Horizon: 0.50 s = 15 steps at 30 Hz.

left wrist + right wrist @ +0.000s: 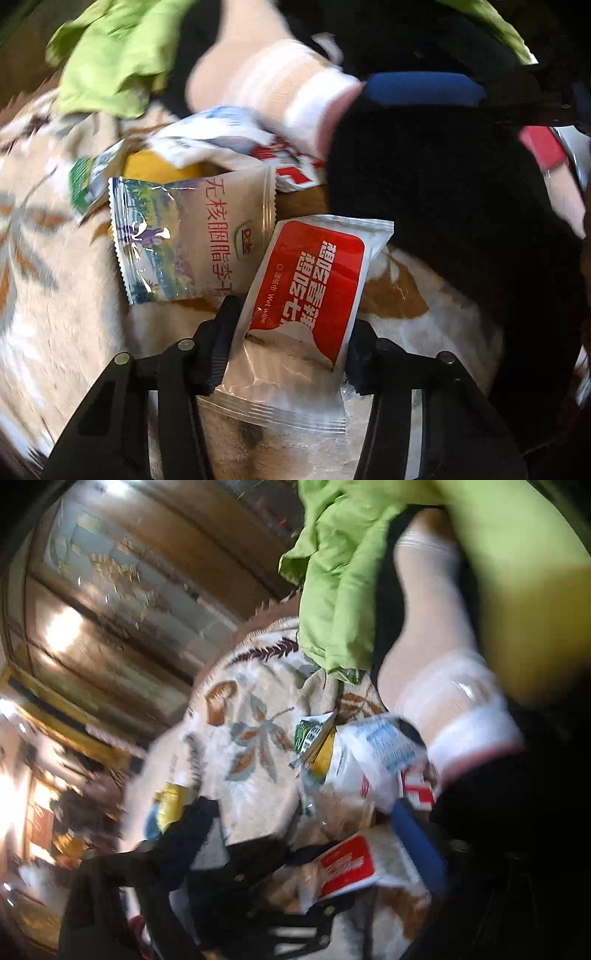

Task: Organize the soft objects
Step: 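Grasp a blue-green snack packet with the right tool while the left tool holds the wet-wipes packet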

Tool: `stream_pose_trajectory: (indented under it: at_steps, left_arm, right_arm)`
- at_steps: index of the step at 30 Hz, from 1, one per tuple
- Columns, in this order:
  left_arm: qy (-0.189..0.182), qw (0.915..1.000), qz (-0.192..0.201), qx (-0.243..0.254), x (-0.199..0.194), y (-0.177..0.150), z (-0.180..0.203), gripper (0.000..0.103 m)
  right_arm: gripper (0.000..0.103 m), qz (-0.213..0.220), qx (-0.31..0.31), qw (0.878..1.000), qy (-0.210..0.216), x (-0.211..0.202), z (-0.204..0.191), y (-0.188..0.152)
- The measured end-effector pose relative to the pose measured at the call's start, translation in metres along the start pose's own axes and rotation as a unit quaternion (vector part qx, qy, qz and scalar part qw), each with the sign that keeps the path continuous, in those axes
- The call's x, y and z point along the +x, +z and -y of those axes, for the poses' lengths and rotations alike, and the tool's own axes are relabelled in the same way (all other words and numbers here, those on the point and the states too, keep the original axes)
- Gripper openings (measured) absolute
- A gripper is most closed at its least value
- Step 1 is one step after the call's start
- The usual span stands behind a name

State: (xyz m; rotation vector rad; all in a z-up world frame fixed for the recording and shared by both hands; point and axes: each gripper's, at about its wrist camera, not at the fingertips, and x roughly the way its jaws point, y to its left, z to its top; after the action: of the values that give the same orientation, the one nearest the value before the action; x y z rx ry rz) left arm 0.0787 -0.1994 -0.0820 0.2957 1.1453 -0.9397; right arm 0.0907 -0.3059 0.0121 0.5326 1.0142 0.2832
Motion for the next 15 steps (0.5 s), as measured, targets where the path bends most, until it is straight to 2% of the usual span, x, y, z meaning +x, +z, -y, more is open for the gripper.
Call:
stream_pose_trajectory:
  at_steps: [2,5,6,9,12,15]
  left_arm:
    - [-0.002,0.9999,0.004,-0.016,-0.002,-0.001,-0.002,0.048]
    - [-0.015,0.9992,0.007,-0.037,-0.007,-0.007,-0.009,0.048]
    - [-0.019,0.9989,0.006,-0.044,-0.012,-0.016,-0.016,0.048]
    - [-0.033,0.9973,0.009,-0.065,-0.018,-0.025,-0.029,0.048]
    - [-0.041,0.9964,0.008,-0.074,-0.025,-0.033,-0.036,0.048]
    - [-0.046,0.9956,0.006,-0.081,-0.029,-0.040,-0.040,0.048]
  right_arm:
    - [0.063,-0.022,-0.012,0.999,-0.022,0.016,-0.002,0.010]
    - [0.063,-0.079,0.005,0.997,-0.020,0.043,0.003,0.012]
    - [0.063,-0.087,0.009,0.996,-0.030,0.048,0.005,0.008]
    - [0.063,-0.084,0.009,0.995,-0.061,0.054,0.010,0.002]
    - [0.063,-0.106,0.009,0.993,-0.050,0.061,0.009,-0.006]
    - [0.063,-0.117,-0.021,0.991,-0.063,0.067,-0.002,-0.010]
